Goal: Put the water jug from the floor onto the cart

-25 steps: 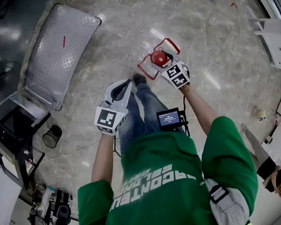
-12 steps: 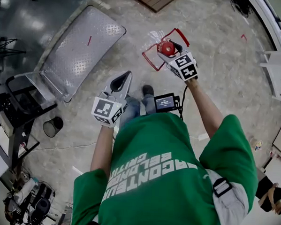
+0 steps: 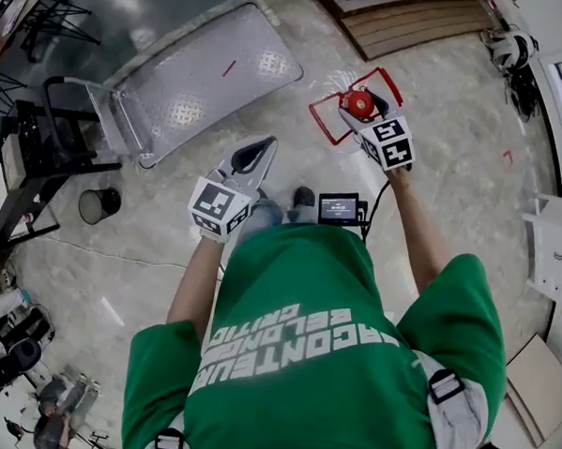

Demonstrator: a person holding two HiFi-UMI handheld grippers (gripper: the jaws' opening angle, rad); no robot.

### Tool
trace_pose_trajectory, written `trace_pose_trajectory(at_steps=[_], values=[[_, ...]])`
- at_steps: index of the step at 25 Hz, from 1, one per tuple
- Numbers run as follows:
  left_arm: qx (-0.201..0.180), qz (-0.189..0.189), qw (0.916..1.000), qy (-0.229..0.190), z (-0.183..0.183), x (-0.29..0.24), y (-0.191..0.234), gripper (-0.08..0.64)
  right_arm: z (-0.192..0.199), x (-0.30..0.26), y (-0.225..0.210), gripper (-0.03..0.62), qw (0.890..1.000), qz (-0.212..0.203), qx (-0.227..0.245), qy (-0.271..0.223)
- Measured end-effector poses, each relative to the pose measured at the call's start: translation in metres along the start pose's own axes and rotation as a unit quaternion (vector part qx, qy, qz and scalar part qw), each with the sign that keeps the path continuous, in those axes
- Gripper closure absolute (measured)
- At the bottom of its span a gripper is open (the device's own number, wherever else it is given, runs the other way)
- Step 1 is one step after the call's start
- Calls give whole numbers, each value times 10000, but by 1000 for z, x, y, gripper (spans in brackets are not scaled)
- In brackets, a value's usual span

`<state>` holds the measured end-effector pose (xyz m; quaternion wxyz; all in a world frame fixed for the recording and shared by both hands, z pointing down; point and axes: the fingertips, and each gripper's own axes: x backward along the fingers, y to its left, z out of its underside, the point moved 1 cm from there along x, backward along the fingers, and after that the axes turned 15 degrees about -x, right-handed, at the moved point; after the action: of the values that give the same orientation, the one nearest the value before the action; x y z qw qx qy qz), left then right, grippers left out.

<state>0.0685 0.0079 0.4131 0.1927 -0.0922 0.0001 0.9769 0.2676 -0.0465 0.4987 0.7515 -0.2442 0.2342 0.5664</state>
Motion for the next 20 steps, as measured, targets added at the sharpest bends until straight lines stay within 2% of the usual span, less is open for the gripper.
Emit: trace_pose_trajectory(at_steps=[5,11,15,20], values=[[116,-506,9986,22,9,36,27,545,-24,-30,27,291,9991,-316,297,32],[266,-1164,9928,23,21,82,61,545,-55,-69,70,291,9959,-744,508,1],[330,-1394,9897,16,30,112,85,545,-71,-94,104,291,9942,-907,571,-9],[348,-1501,9881,-22,38,139,110,545,-89,-118,140,291,9922,-1050,669,10]])
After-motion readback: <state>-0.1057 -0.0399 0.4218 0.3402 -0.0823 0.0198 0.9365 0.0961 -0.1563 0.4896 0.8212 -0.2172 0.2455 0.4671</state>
